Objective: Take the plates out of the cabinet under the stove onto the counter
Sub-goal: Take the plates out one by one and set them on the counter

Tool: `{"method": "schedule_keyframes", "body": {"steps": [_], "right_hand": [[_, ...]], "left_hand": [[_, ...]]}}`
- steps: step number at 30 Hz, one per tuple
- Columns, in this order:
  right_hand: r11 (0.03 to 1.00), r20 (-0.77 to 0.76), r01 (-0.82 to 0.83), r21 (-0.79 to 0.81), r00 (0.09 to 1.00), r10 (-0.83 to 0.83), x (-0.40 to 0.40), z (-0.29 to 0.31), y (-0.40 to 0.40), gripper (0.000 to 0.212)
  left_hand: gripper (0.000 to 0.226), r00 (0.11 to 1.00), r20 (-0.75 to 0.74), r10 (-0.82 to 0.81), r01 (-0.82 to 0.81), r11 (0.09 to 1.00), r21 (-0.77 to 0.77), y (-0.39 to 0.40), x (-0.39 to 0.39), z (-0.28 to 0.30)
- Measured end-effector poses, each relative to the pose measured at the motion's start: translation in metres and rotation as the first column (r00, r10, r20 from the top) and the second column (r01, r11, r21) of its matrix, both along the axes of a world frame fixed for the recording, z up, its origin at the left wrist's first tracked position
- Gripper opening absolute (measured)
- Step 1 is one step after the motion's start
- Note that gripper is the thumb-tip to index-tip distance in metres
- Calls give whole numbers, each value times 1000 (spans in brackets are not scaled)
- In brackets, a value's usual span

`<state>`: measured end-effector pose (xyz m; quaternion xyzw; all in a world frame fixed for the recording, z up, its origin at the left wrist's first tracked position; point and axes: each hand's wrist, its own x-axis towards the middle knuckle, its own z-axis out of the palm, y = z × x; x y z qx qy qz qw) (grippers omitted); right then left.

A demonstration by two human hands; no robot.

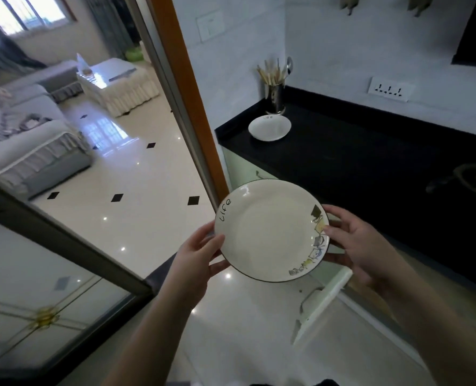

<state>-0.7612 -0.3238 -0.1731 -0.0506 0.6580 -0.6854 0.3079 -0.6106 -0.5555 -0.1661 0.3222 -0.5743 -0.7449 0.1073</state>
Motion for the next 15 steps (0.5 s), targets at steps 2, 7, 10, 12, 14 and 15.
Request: {"method": "schedule_keyframes", "body": {"steps": [2,7,10,12,14,15], "right_hand": [[1000,21,-12,-27,1000,13,-9,-1,-21,38],[999,43,-21,-39,999,23,-24,-8,-82,37],[1000,36,-11,-21,999,12,-32,-11,-123,36],[1000,41,-6,-12,999,6,-37,-14,-152,35],[1000,40,-9,-4,999,9,-42,-12,-182,36],[1000,47,-11,5,999,11,-43,-12,-195,36]], "left_hand": [[27,1000,-2,23,-23,1000,3,-18,-4,0],[28,999,3,50,-50,998,47,-75,-16,-14],[29,999,1,48,-47,993,109,-119,-24,-23],[30,1000,2,25,-25,993,112,-150,-29,-26],[30,1000,0,13,-13,994,111,-179,-34,-26],[30,1000,3,-4,4,994,107,-194,-35,-24]]}}
